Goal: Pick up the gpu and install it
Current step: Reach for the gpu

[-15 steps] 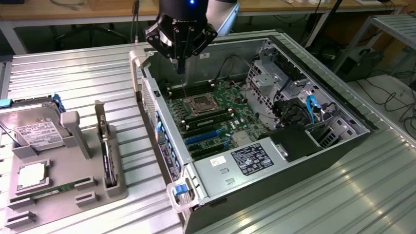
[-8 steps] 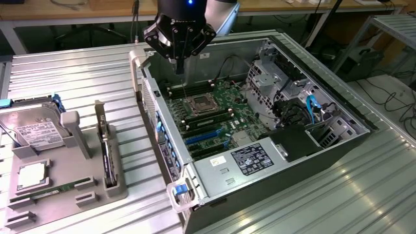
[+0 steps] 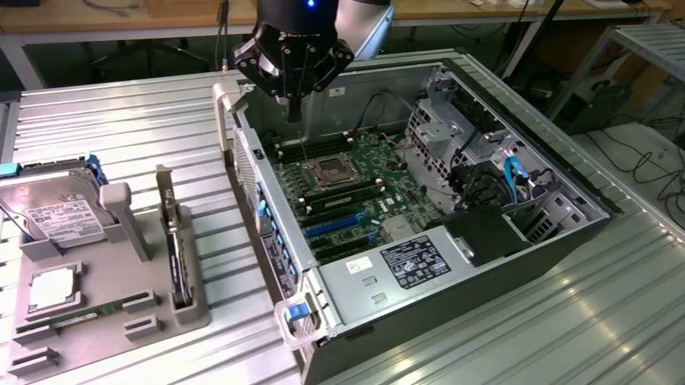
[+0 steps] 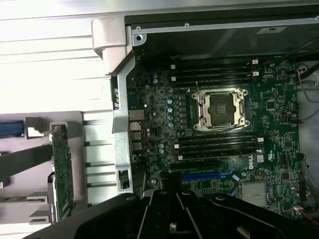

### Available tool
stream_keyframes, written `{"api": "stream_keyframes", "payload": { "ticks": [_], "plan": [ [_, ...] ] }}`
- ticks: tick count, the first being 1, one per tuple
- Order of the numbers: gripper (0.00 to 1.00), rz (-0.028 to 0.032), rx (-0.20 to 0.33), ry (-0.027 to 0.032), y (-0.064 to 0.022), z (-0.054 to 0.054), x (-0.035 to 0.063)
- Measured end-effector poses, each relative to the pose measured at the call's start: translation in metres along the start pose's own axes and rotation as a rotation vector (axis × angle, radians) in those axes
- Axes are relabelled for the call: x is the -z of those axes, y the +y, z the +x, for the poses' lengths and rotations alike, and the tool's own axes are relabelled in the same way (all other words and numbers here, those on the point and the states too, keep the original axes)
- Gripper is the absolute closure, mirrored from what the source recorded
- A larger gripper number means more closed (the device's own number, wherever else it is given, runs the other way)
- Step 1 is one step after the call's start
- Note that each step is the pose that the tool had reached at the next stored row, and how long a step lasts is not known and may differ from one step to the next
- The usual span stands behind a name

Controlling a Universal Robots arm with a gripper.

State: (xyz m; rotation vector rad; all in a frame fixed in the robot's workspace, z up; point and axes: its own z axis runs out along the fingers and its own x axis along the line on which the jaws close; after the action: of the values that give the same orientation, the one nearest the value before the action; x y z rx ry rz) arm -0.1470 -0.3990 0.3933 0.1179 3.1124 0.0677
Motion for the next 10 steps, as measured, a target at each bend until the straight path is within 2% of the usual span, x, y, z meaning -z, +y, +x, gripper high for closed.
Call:
{"api": "stream_keyframes", "payload": {
  "ticks": [10],
  "plan": [
    [0.89, 0.0000, 0.000, 0.0001, -0.0003, 0.0033, 0.0001]
  ]
}}
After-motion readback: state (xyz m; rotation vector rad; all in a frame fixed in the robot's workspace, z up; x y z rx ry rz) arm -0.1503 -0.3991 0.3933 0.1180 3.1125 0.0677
